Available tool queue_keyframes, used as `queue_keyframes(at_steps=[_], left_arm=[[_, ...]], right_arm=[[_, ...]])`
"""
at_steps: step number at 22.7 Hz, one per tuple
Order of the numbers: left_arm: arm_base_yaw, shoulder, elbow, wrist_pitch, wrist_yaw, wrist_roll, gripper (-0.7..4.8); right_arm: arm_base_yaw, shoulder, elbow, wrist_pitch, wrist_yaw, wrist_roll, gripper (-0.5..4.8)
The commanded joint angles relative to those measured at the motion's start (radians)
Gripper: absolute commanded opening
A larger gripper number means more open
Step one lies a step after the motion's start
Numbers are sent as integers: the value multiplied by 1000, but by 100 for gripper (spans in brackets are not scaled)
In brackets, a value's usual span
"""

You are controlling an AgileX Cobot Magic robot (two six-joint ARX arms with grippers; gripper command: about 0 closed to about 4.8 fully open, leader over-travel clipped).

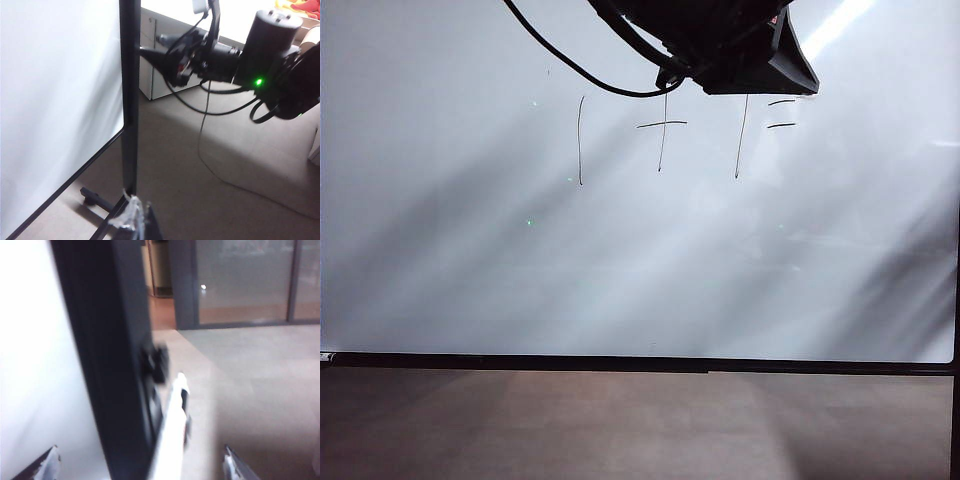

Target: Reach to the right to find the marker pen, pick it up, and write the answer to the math problem on the whiteboard.

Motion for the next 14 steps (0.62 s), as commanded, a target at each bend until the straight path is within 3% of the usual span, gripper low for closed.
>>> queue_keyframes(at_steps=[1, 4, 7, 14], left_arm=[[-1, -5, 4, 9, 2, 4, -4], [-1, -5, 4, 9, 2, 4, -4], [-1, -5, 4, 9, 2, 4, -5], [-1, -5, 4, 9, 2, 4, -5]], right_arm=[[4, 29, 5, 40, 20, -2, 408], [4, 37, 5, 45, 21, -3, 404], [5, 37, 6, 51, 43, -3, 358], [8, 36, 6, 28, 37, -3, 348]])
